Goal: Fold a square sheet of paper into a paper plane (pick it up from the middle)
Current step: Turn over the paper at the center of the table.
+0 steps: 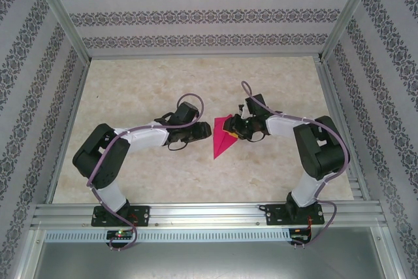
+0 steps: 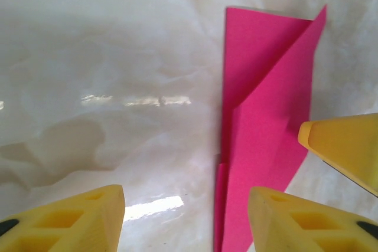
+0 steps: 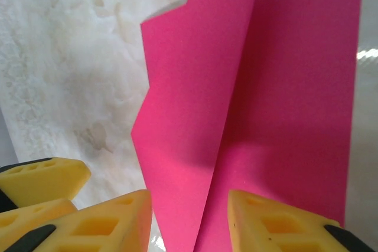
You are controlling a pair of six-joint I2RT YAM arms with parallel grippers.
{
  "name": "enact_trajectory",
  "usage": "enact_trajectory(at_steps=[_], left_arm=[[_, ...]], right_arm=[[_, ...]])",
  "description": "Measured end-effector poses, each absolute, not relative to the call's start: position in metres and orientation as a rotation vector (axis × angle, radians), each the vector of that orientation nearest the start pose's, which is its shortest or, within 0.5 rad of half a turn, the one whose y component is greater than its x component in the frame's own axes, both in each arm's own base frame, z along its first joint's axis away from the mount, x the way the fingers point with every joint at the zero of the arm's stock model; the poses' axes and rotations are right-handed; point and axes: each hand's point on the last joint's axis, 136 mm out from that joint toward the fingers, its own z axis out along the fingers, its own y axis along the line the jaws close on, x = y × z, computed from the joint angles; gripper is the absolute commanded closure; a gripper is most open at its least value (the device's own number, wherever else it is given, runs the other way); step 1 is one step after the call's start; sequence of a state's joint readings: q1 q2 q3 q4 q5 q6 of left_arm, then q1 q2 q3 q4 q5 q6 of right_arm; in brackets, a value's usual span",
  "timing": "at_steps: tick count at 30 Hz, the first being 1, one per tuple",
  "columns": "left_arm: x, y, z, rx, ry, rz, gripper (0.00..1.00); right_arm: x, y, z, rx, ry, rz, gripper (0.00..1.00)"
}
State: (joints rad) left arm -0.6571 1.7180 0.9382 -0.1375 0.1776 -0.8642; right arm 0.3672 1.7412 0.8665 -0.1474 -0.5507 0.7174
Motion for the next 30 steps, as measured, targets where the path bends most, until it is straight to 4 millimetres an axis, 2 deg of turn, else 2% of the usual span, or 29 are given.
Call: enact_trajectory(at_steps=[4, 13, 16, 20, 26, 30], left_arm=[[0.318, -0.282, 0.053, -0.208, 2.658, -0.807, 0.31], [0.320, -0.266, 0.053, -0.253, 2.640, -0.803, 0.27], [0.321, -0.260, 0.055, -0.269, 2.629, -0.805, 0.23], [0.321, -0.251, 0.061, -0.290, 2.605, -0.818, 0.15], [0.319, -0.250, 0.075, -0.276, 2.562, -0.923, 0.00], [0.320, -0.260, 0.085, -0.240, 2.523, -1.038, 0.00]], right_arm=[[0.325, 0.223, 0.030, 0.265, 2.767, 1.064, 0.64], [0.328, 0.236, 0.023, 0.255, 2.770, 1.125, 0.70], [0.331, 0.243, 0.027, 0.255, 2.743, 1.185, 0.76], [0.332, 0.248, 0.030, 0.250, 2.703, 1.252, 0.92], [0.335, 0.253, 0.039, 0.246, 2.618, 1.369, 0.96], [0.342, 0.253, 0.060, 0.266, 2.526, 1.476, 0.95]])
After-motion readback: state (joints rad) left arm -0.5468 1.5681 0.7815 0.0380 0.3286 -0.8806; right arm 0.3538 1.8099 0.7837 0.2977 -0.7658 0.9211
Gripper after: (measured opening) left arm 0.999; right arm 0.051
